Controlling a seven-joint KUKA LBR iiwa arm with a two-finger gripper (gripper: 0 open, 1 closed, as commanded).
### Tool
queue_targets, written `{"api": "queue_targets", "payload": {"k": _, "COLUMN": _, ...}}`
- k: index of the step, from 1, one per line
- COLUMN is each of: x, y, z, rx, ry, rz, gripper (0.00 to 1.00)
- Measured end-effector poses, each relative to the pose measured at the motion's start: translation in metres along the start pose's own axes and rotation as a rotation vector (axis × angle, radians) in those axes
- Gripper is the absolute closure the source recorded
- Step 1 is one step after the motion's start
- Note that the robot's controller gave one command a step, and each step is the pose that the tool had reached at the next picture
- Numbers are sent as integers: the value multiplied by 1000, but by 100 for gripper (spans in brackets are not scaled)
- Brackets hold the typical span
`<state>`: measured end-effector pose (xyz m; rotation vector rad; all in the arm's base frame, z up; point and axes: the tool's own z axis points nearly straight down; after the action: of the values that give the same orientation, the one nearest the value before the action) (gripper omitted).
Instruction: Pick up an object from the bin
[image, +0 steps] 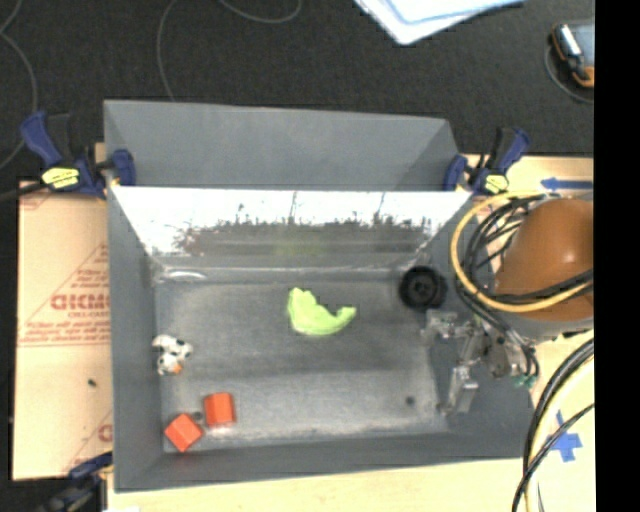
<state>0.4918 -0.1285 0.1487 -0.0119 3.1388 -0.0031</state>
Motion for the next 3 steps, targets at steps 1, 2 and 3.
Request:
{"api": "queue_targets", "payload": {"k": 1, "x": 0, "y": 0, "z": 0, "rx": 0, "ry": 0, "rz": -2, "gripper": 100}}
{"api": "queue_targets", "payload": {"k": 2, "x": 0, "y": 0, "z": 0, "rx": 0, "ry": 0, "rz": -2, "gripper": 100}}
{"api": "queue_targets", "payload": {"k": 3, "x": -12, "y": 11, "z": 51, "rx": 2, "ry": -5, "rz": -94, "gripper": 100}}
